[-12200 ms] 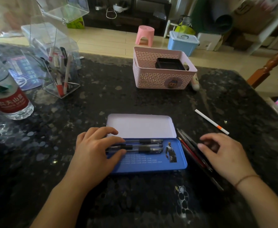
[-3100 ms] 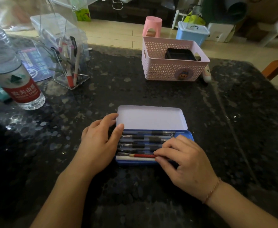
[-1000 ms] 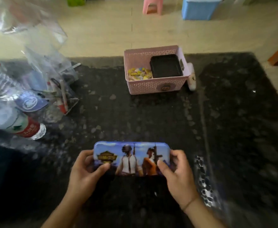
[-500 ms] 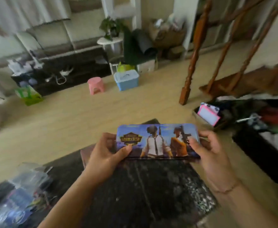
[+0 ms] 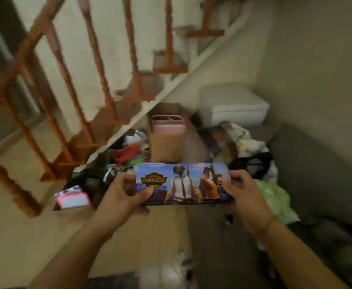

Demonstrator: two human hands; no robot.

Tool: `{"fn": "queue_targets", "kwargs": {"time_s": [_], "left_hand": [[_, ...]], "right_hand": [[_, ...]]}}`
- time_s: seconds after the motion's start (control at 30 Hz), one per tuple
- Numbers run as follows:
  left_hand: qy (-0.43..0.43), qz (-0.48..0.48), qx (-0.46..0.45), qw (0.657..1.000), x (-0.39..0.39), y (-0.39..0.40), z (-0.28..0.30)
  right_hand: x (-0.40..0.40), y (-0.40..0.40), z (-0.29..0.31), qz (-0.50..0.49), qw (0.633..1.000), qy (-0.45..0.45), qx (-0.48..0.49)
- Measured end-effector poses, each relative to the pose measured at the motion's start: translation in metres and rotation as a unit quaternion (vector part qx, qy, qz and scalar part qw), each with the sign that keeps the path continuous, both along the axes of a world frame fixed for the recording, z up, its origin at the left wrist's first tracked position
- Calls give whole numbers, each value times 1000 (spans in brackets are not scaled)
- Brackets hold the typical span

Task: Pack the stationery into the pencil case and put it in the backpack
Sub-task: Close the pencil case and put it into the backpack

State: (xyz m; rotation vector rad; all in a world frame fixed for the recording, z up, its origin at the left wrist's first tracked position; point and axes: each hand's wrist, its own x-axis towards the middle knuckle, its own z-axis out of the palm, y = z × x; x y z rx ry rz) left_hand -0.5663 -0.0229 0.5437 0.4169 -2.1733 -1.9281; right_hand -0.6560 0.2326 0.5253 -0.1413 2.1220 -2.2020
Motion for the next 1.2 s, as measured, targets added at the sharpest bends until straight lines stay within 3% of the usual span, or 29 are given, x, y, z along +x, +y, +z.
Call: {"fn": "queue_targets", "kwargs": {"time_s": [0.23,0.37,0.63,0.83,0.9,0.97,1.1,1.2], "left_hand": [[-52,-265,-5,963,-114,200,-24],[-61,-378,-15,924,-146,312,-46],[-100,-498,-28,861,-185,445,-78],[-133,-559,-4,819,-235,502,-139],[-161,-588,-15,793,-252,520,-170],[-197,-620,-78,755,-267,537,-204],[-145,-689,-340,623,-289,569,-264],[-105,-683,-362,625,-289,598,-288]], "right_hand": [[26,217,-21,-205,977,-65,-2],[57,305,-42,-333,939,-78,-22],[82,387,-73,-387,894,-159,-159],[62,407,-111,-466,849,-148,-201],[59,418,-125,-520,833,-133,-135],[60,427,-136,-566,814,-131,26],[65,435,-148,-528,768,-100,349],[57,438,-160,-450,748,-66,484]]}}
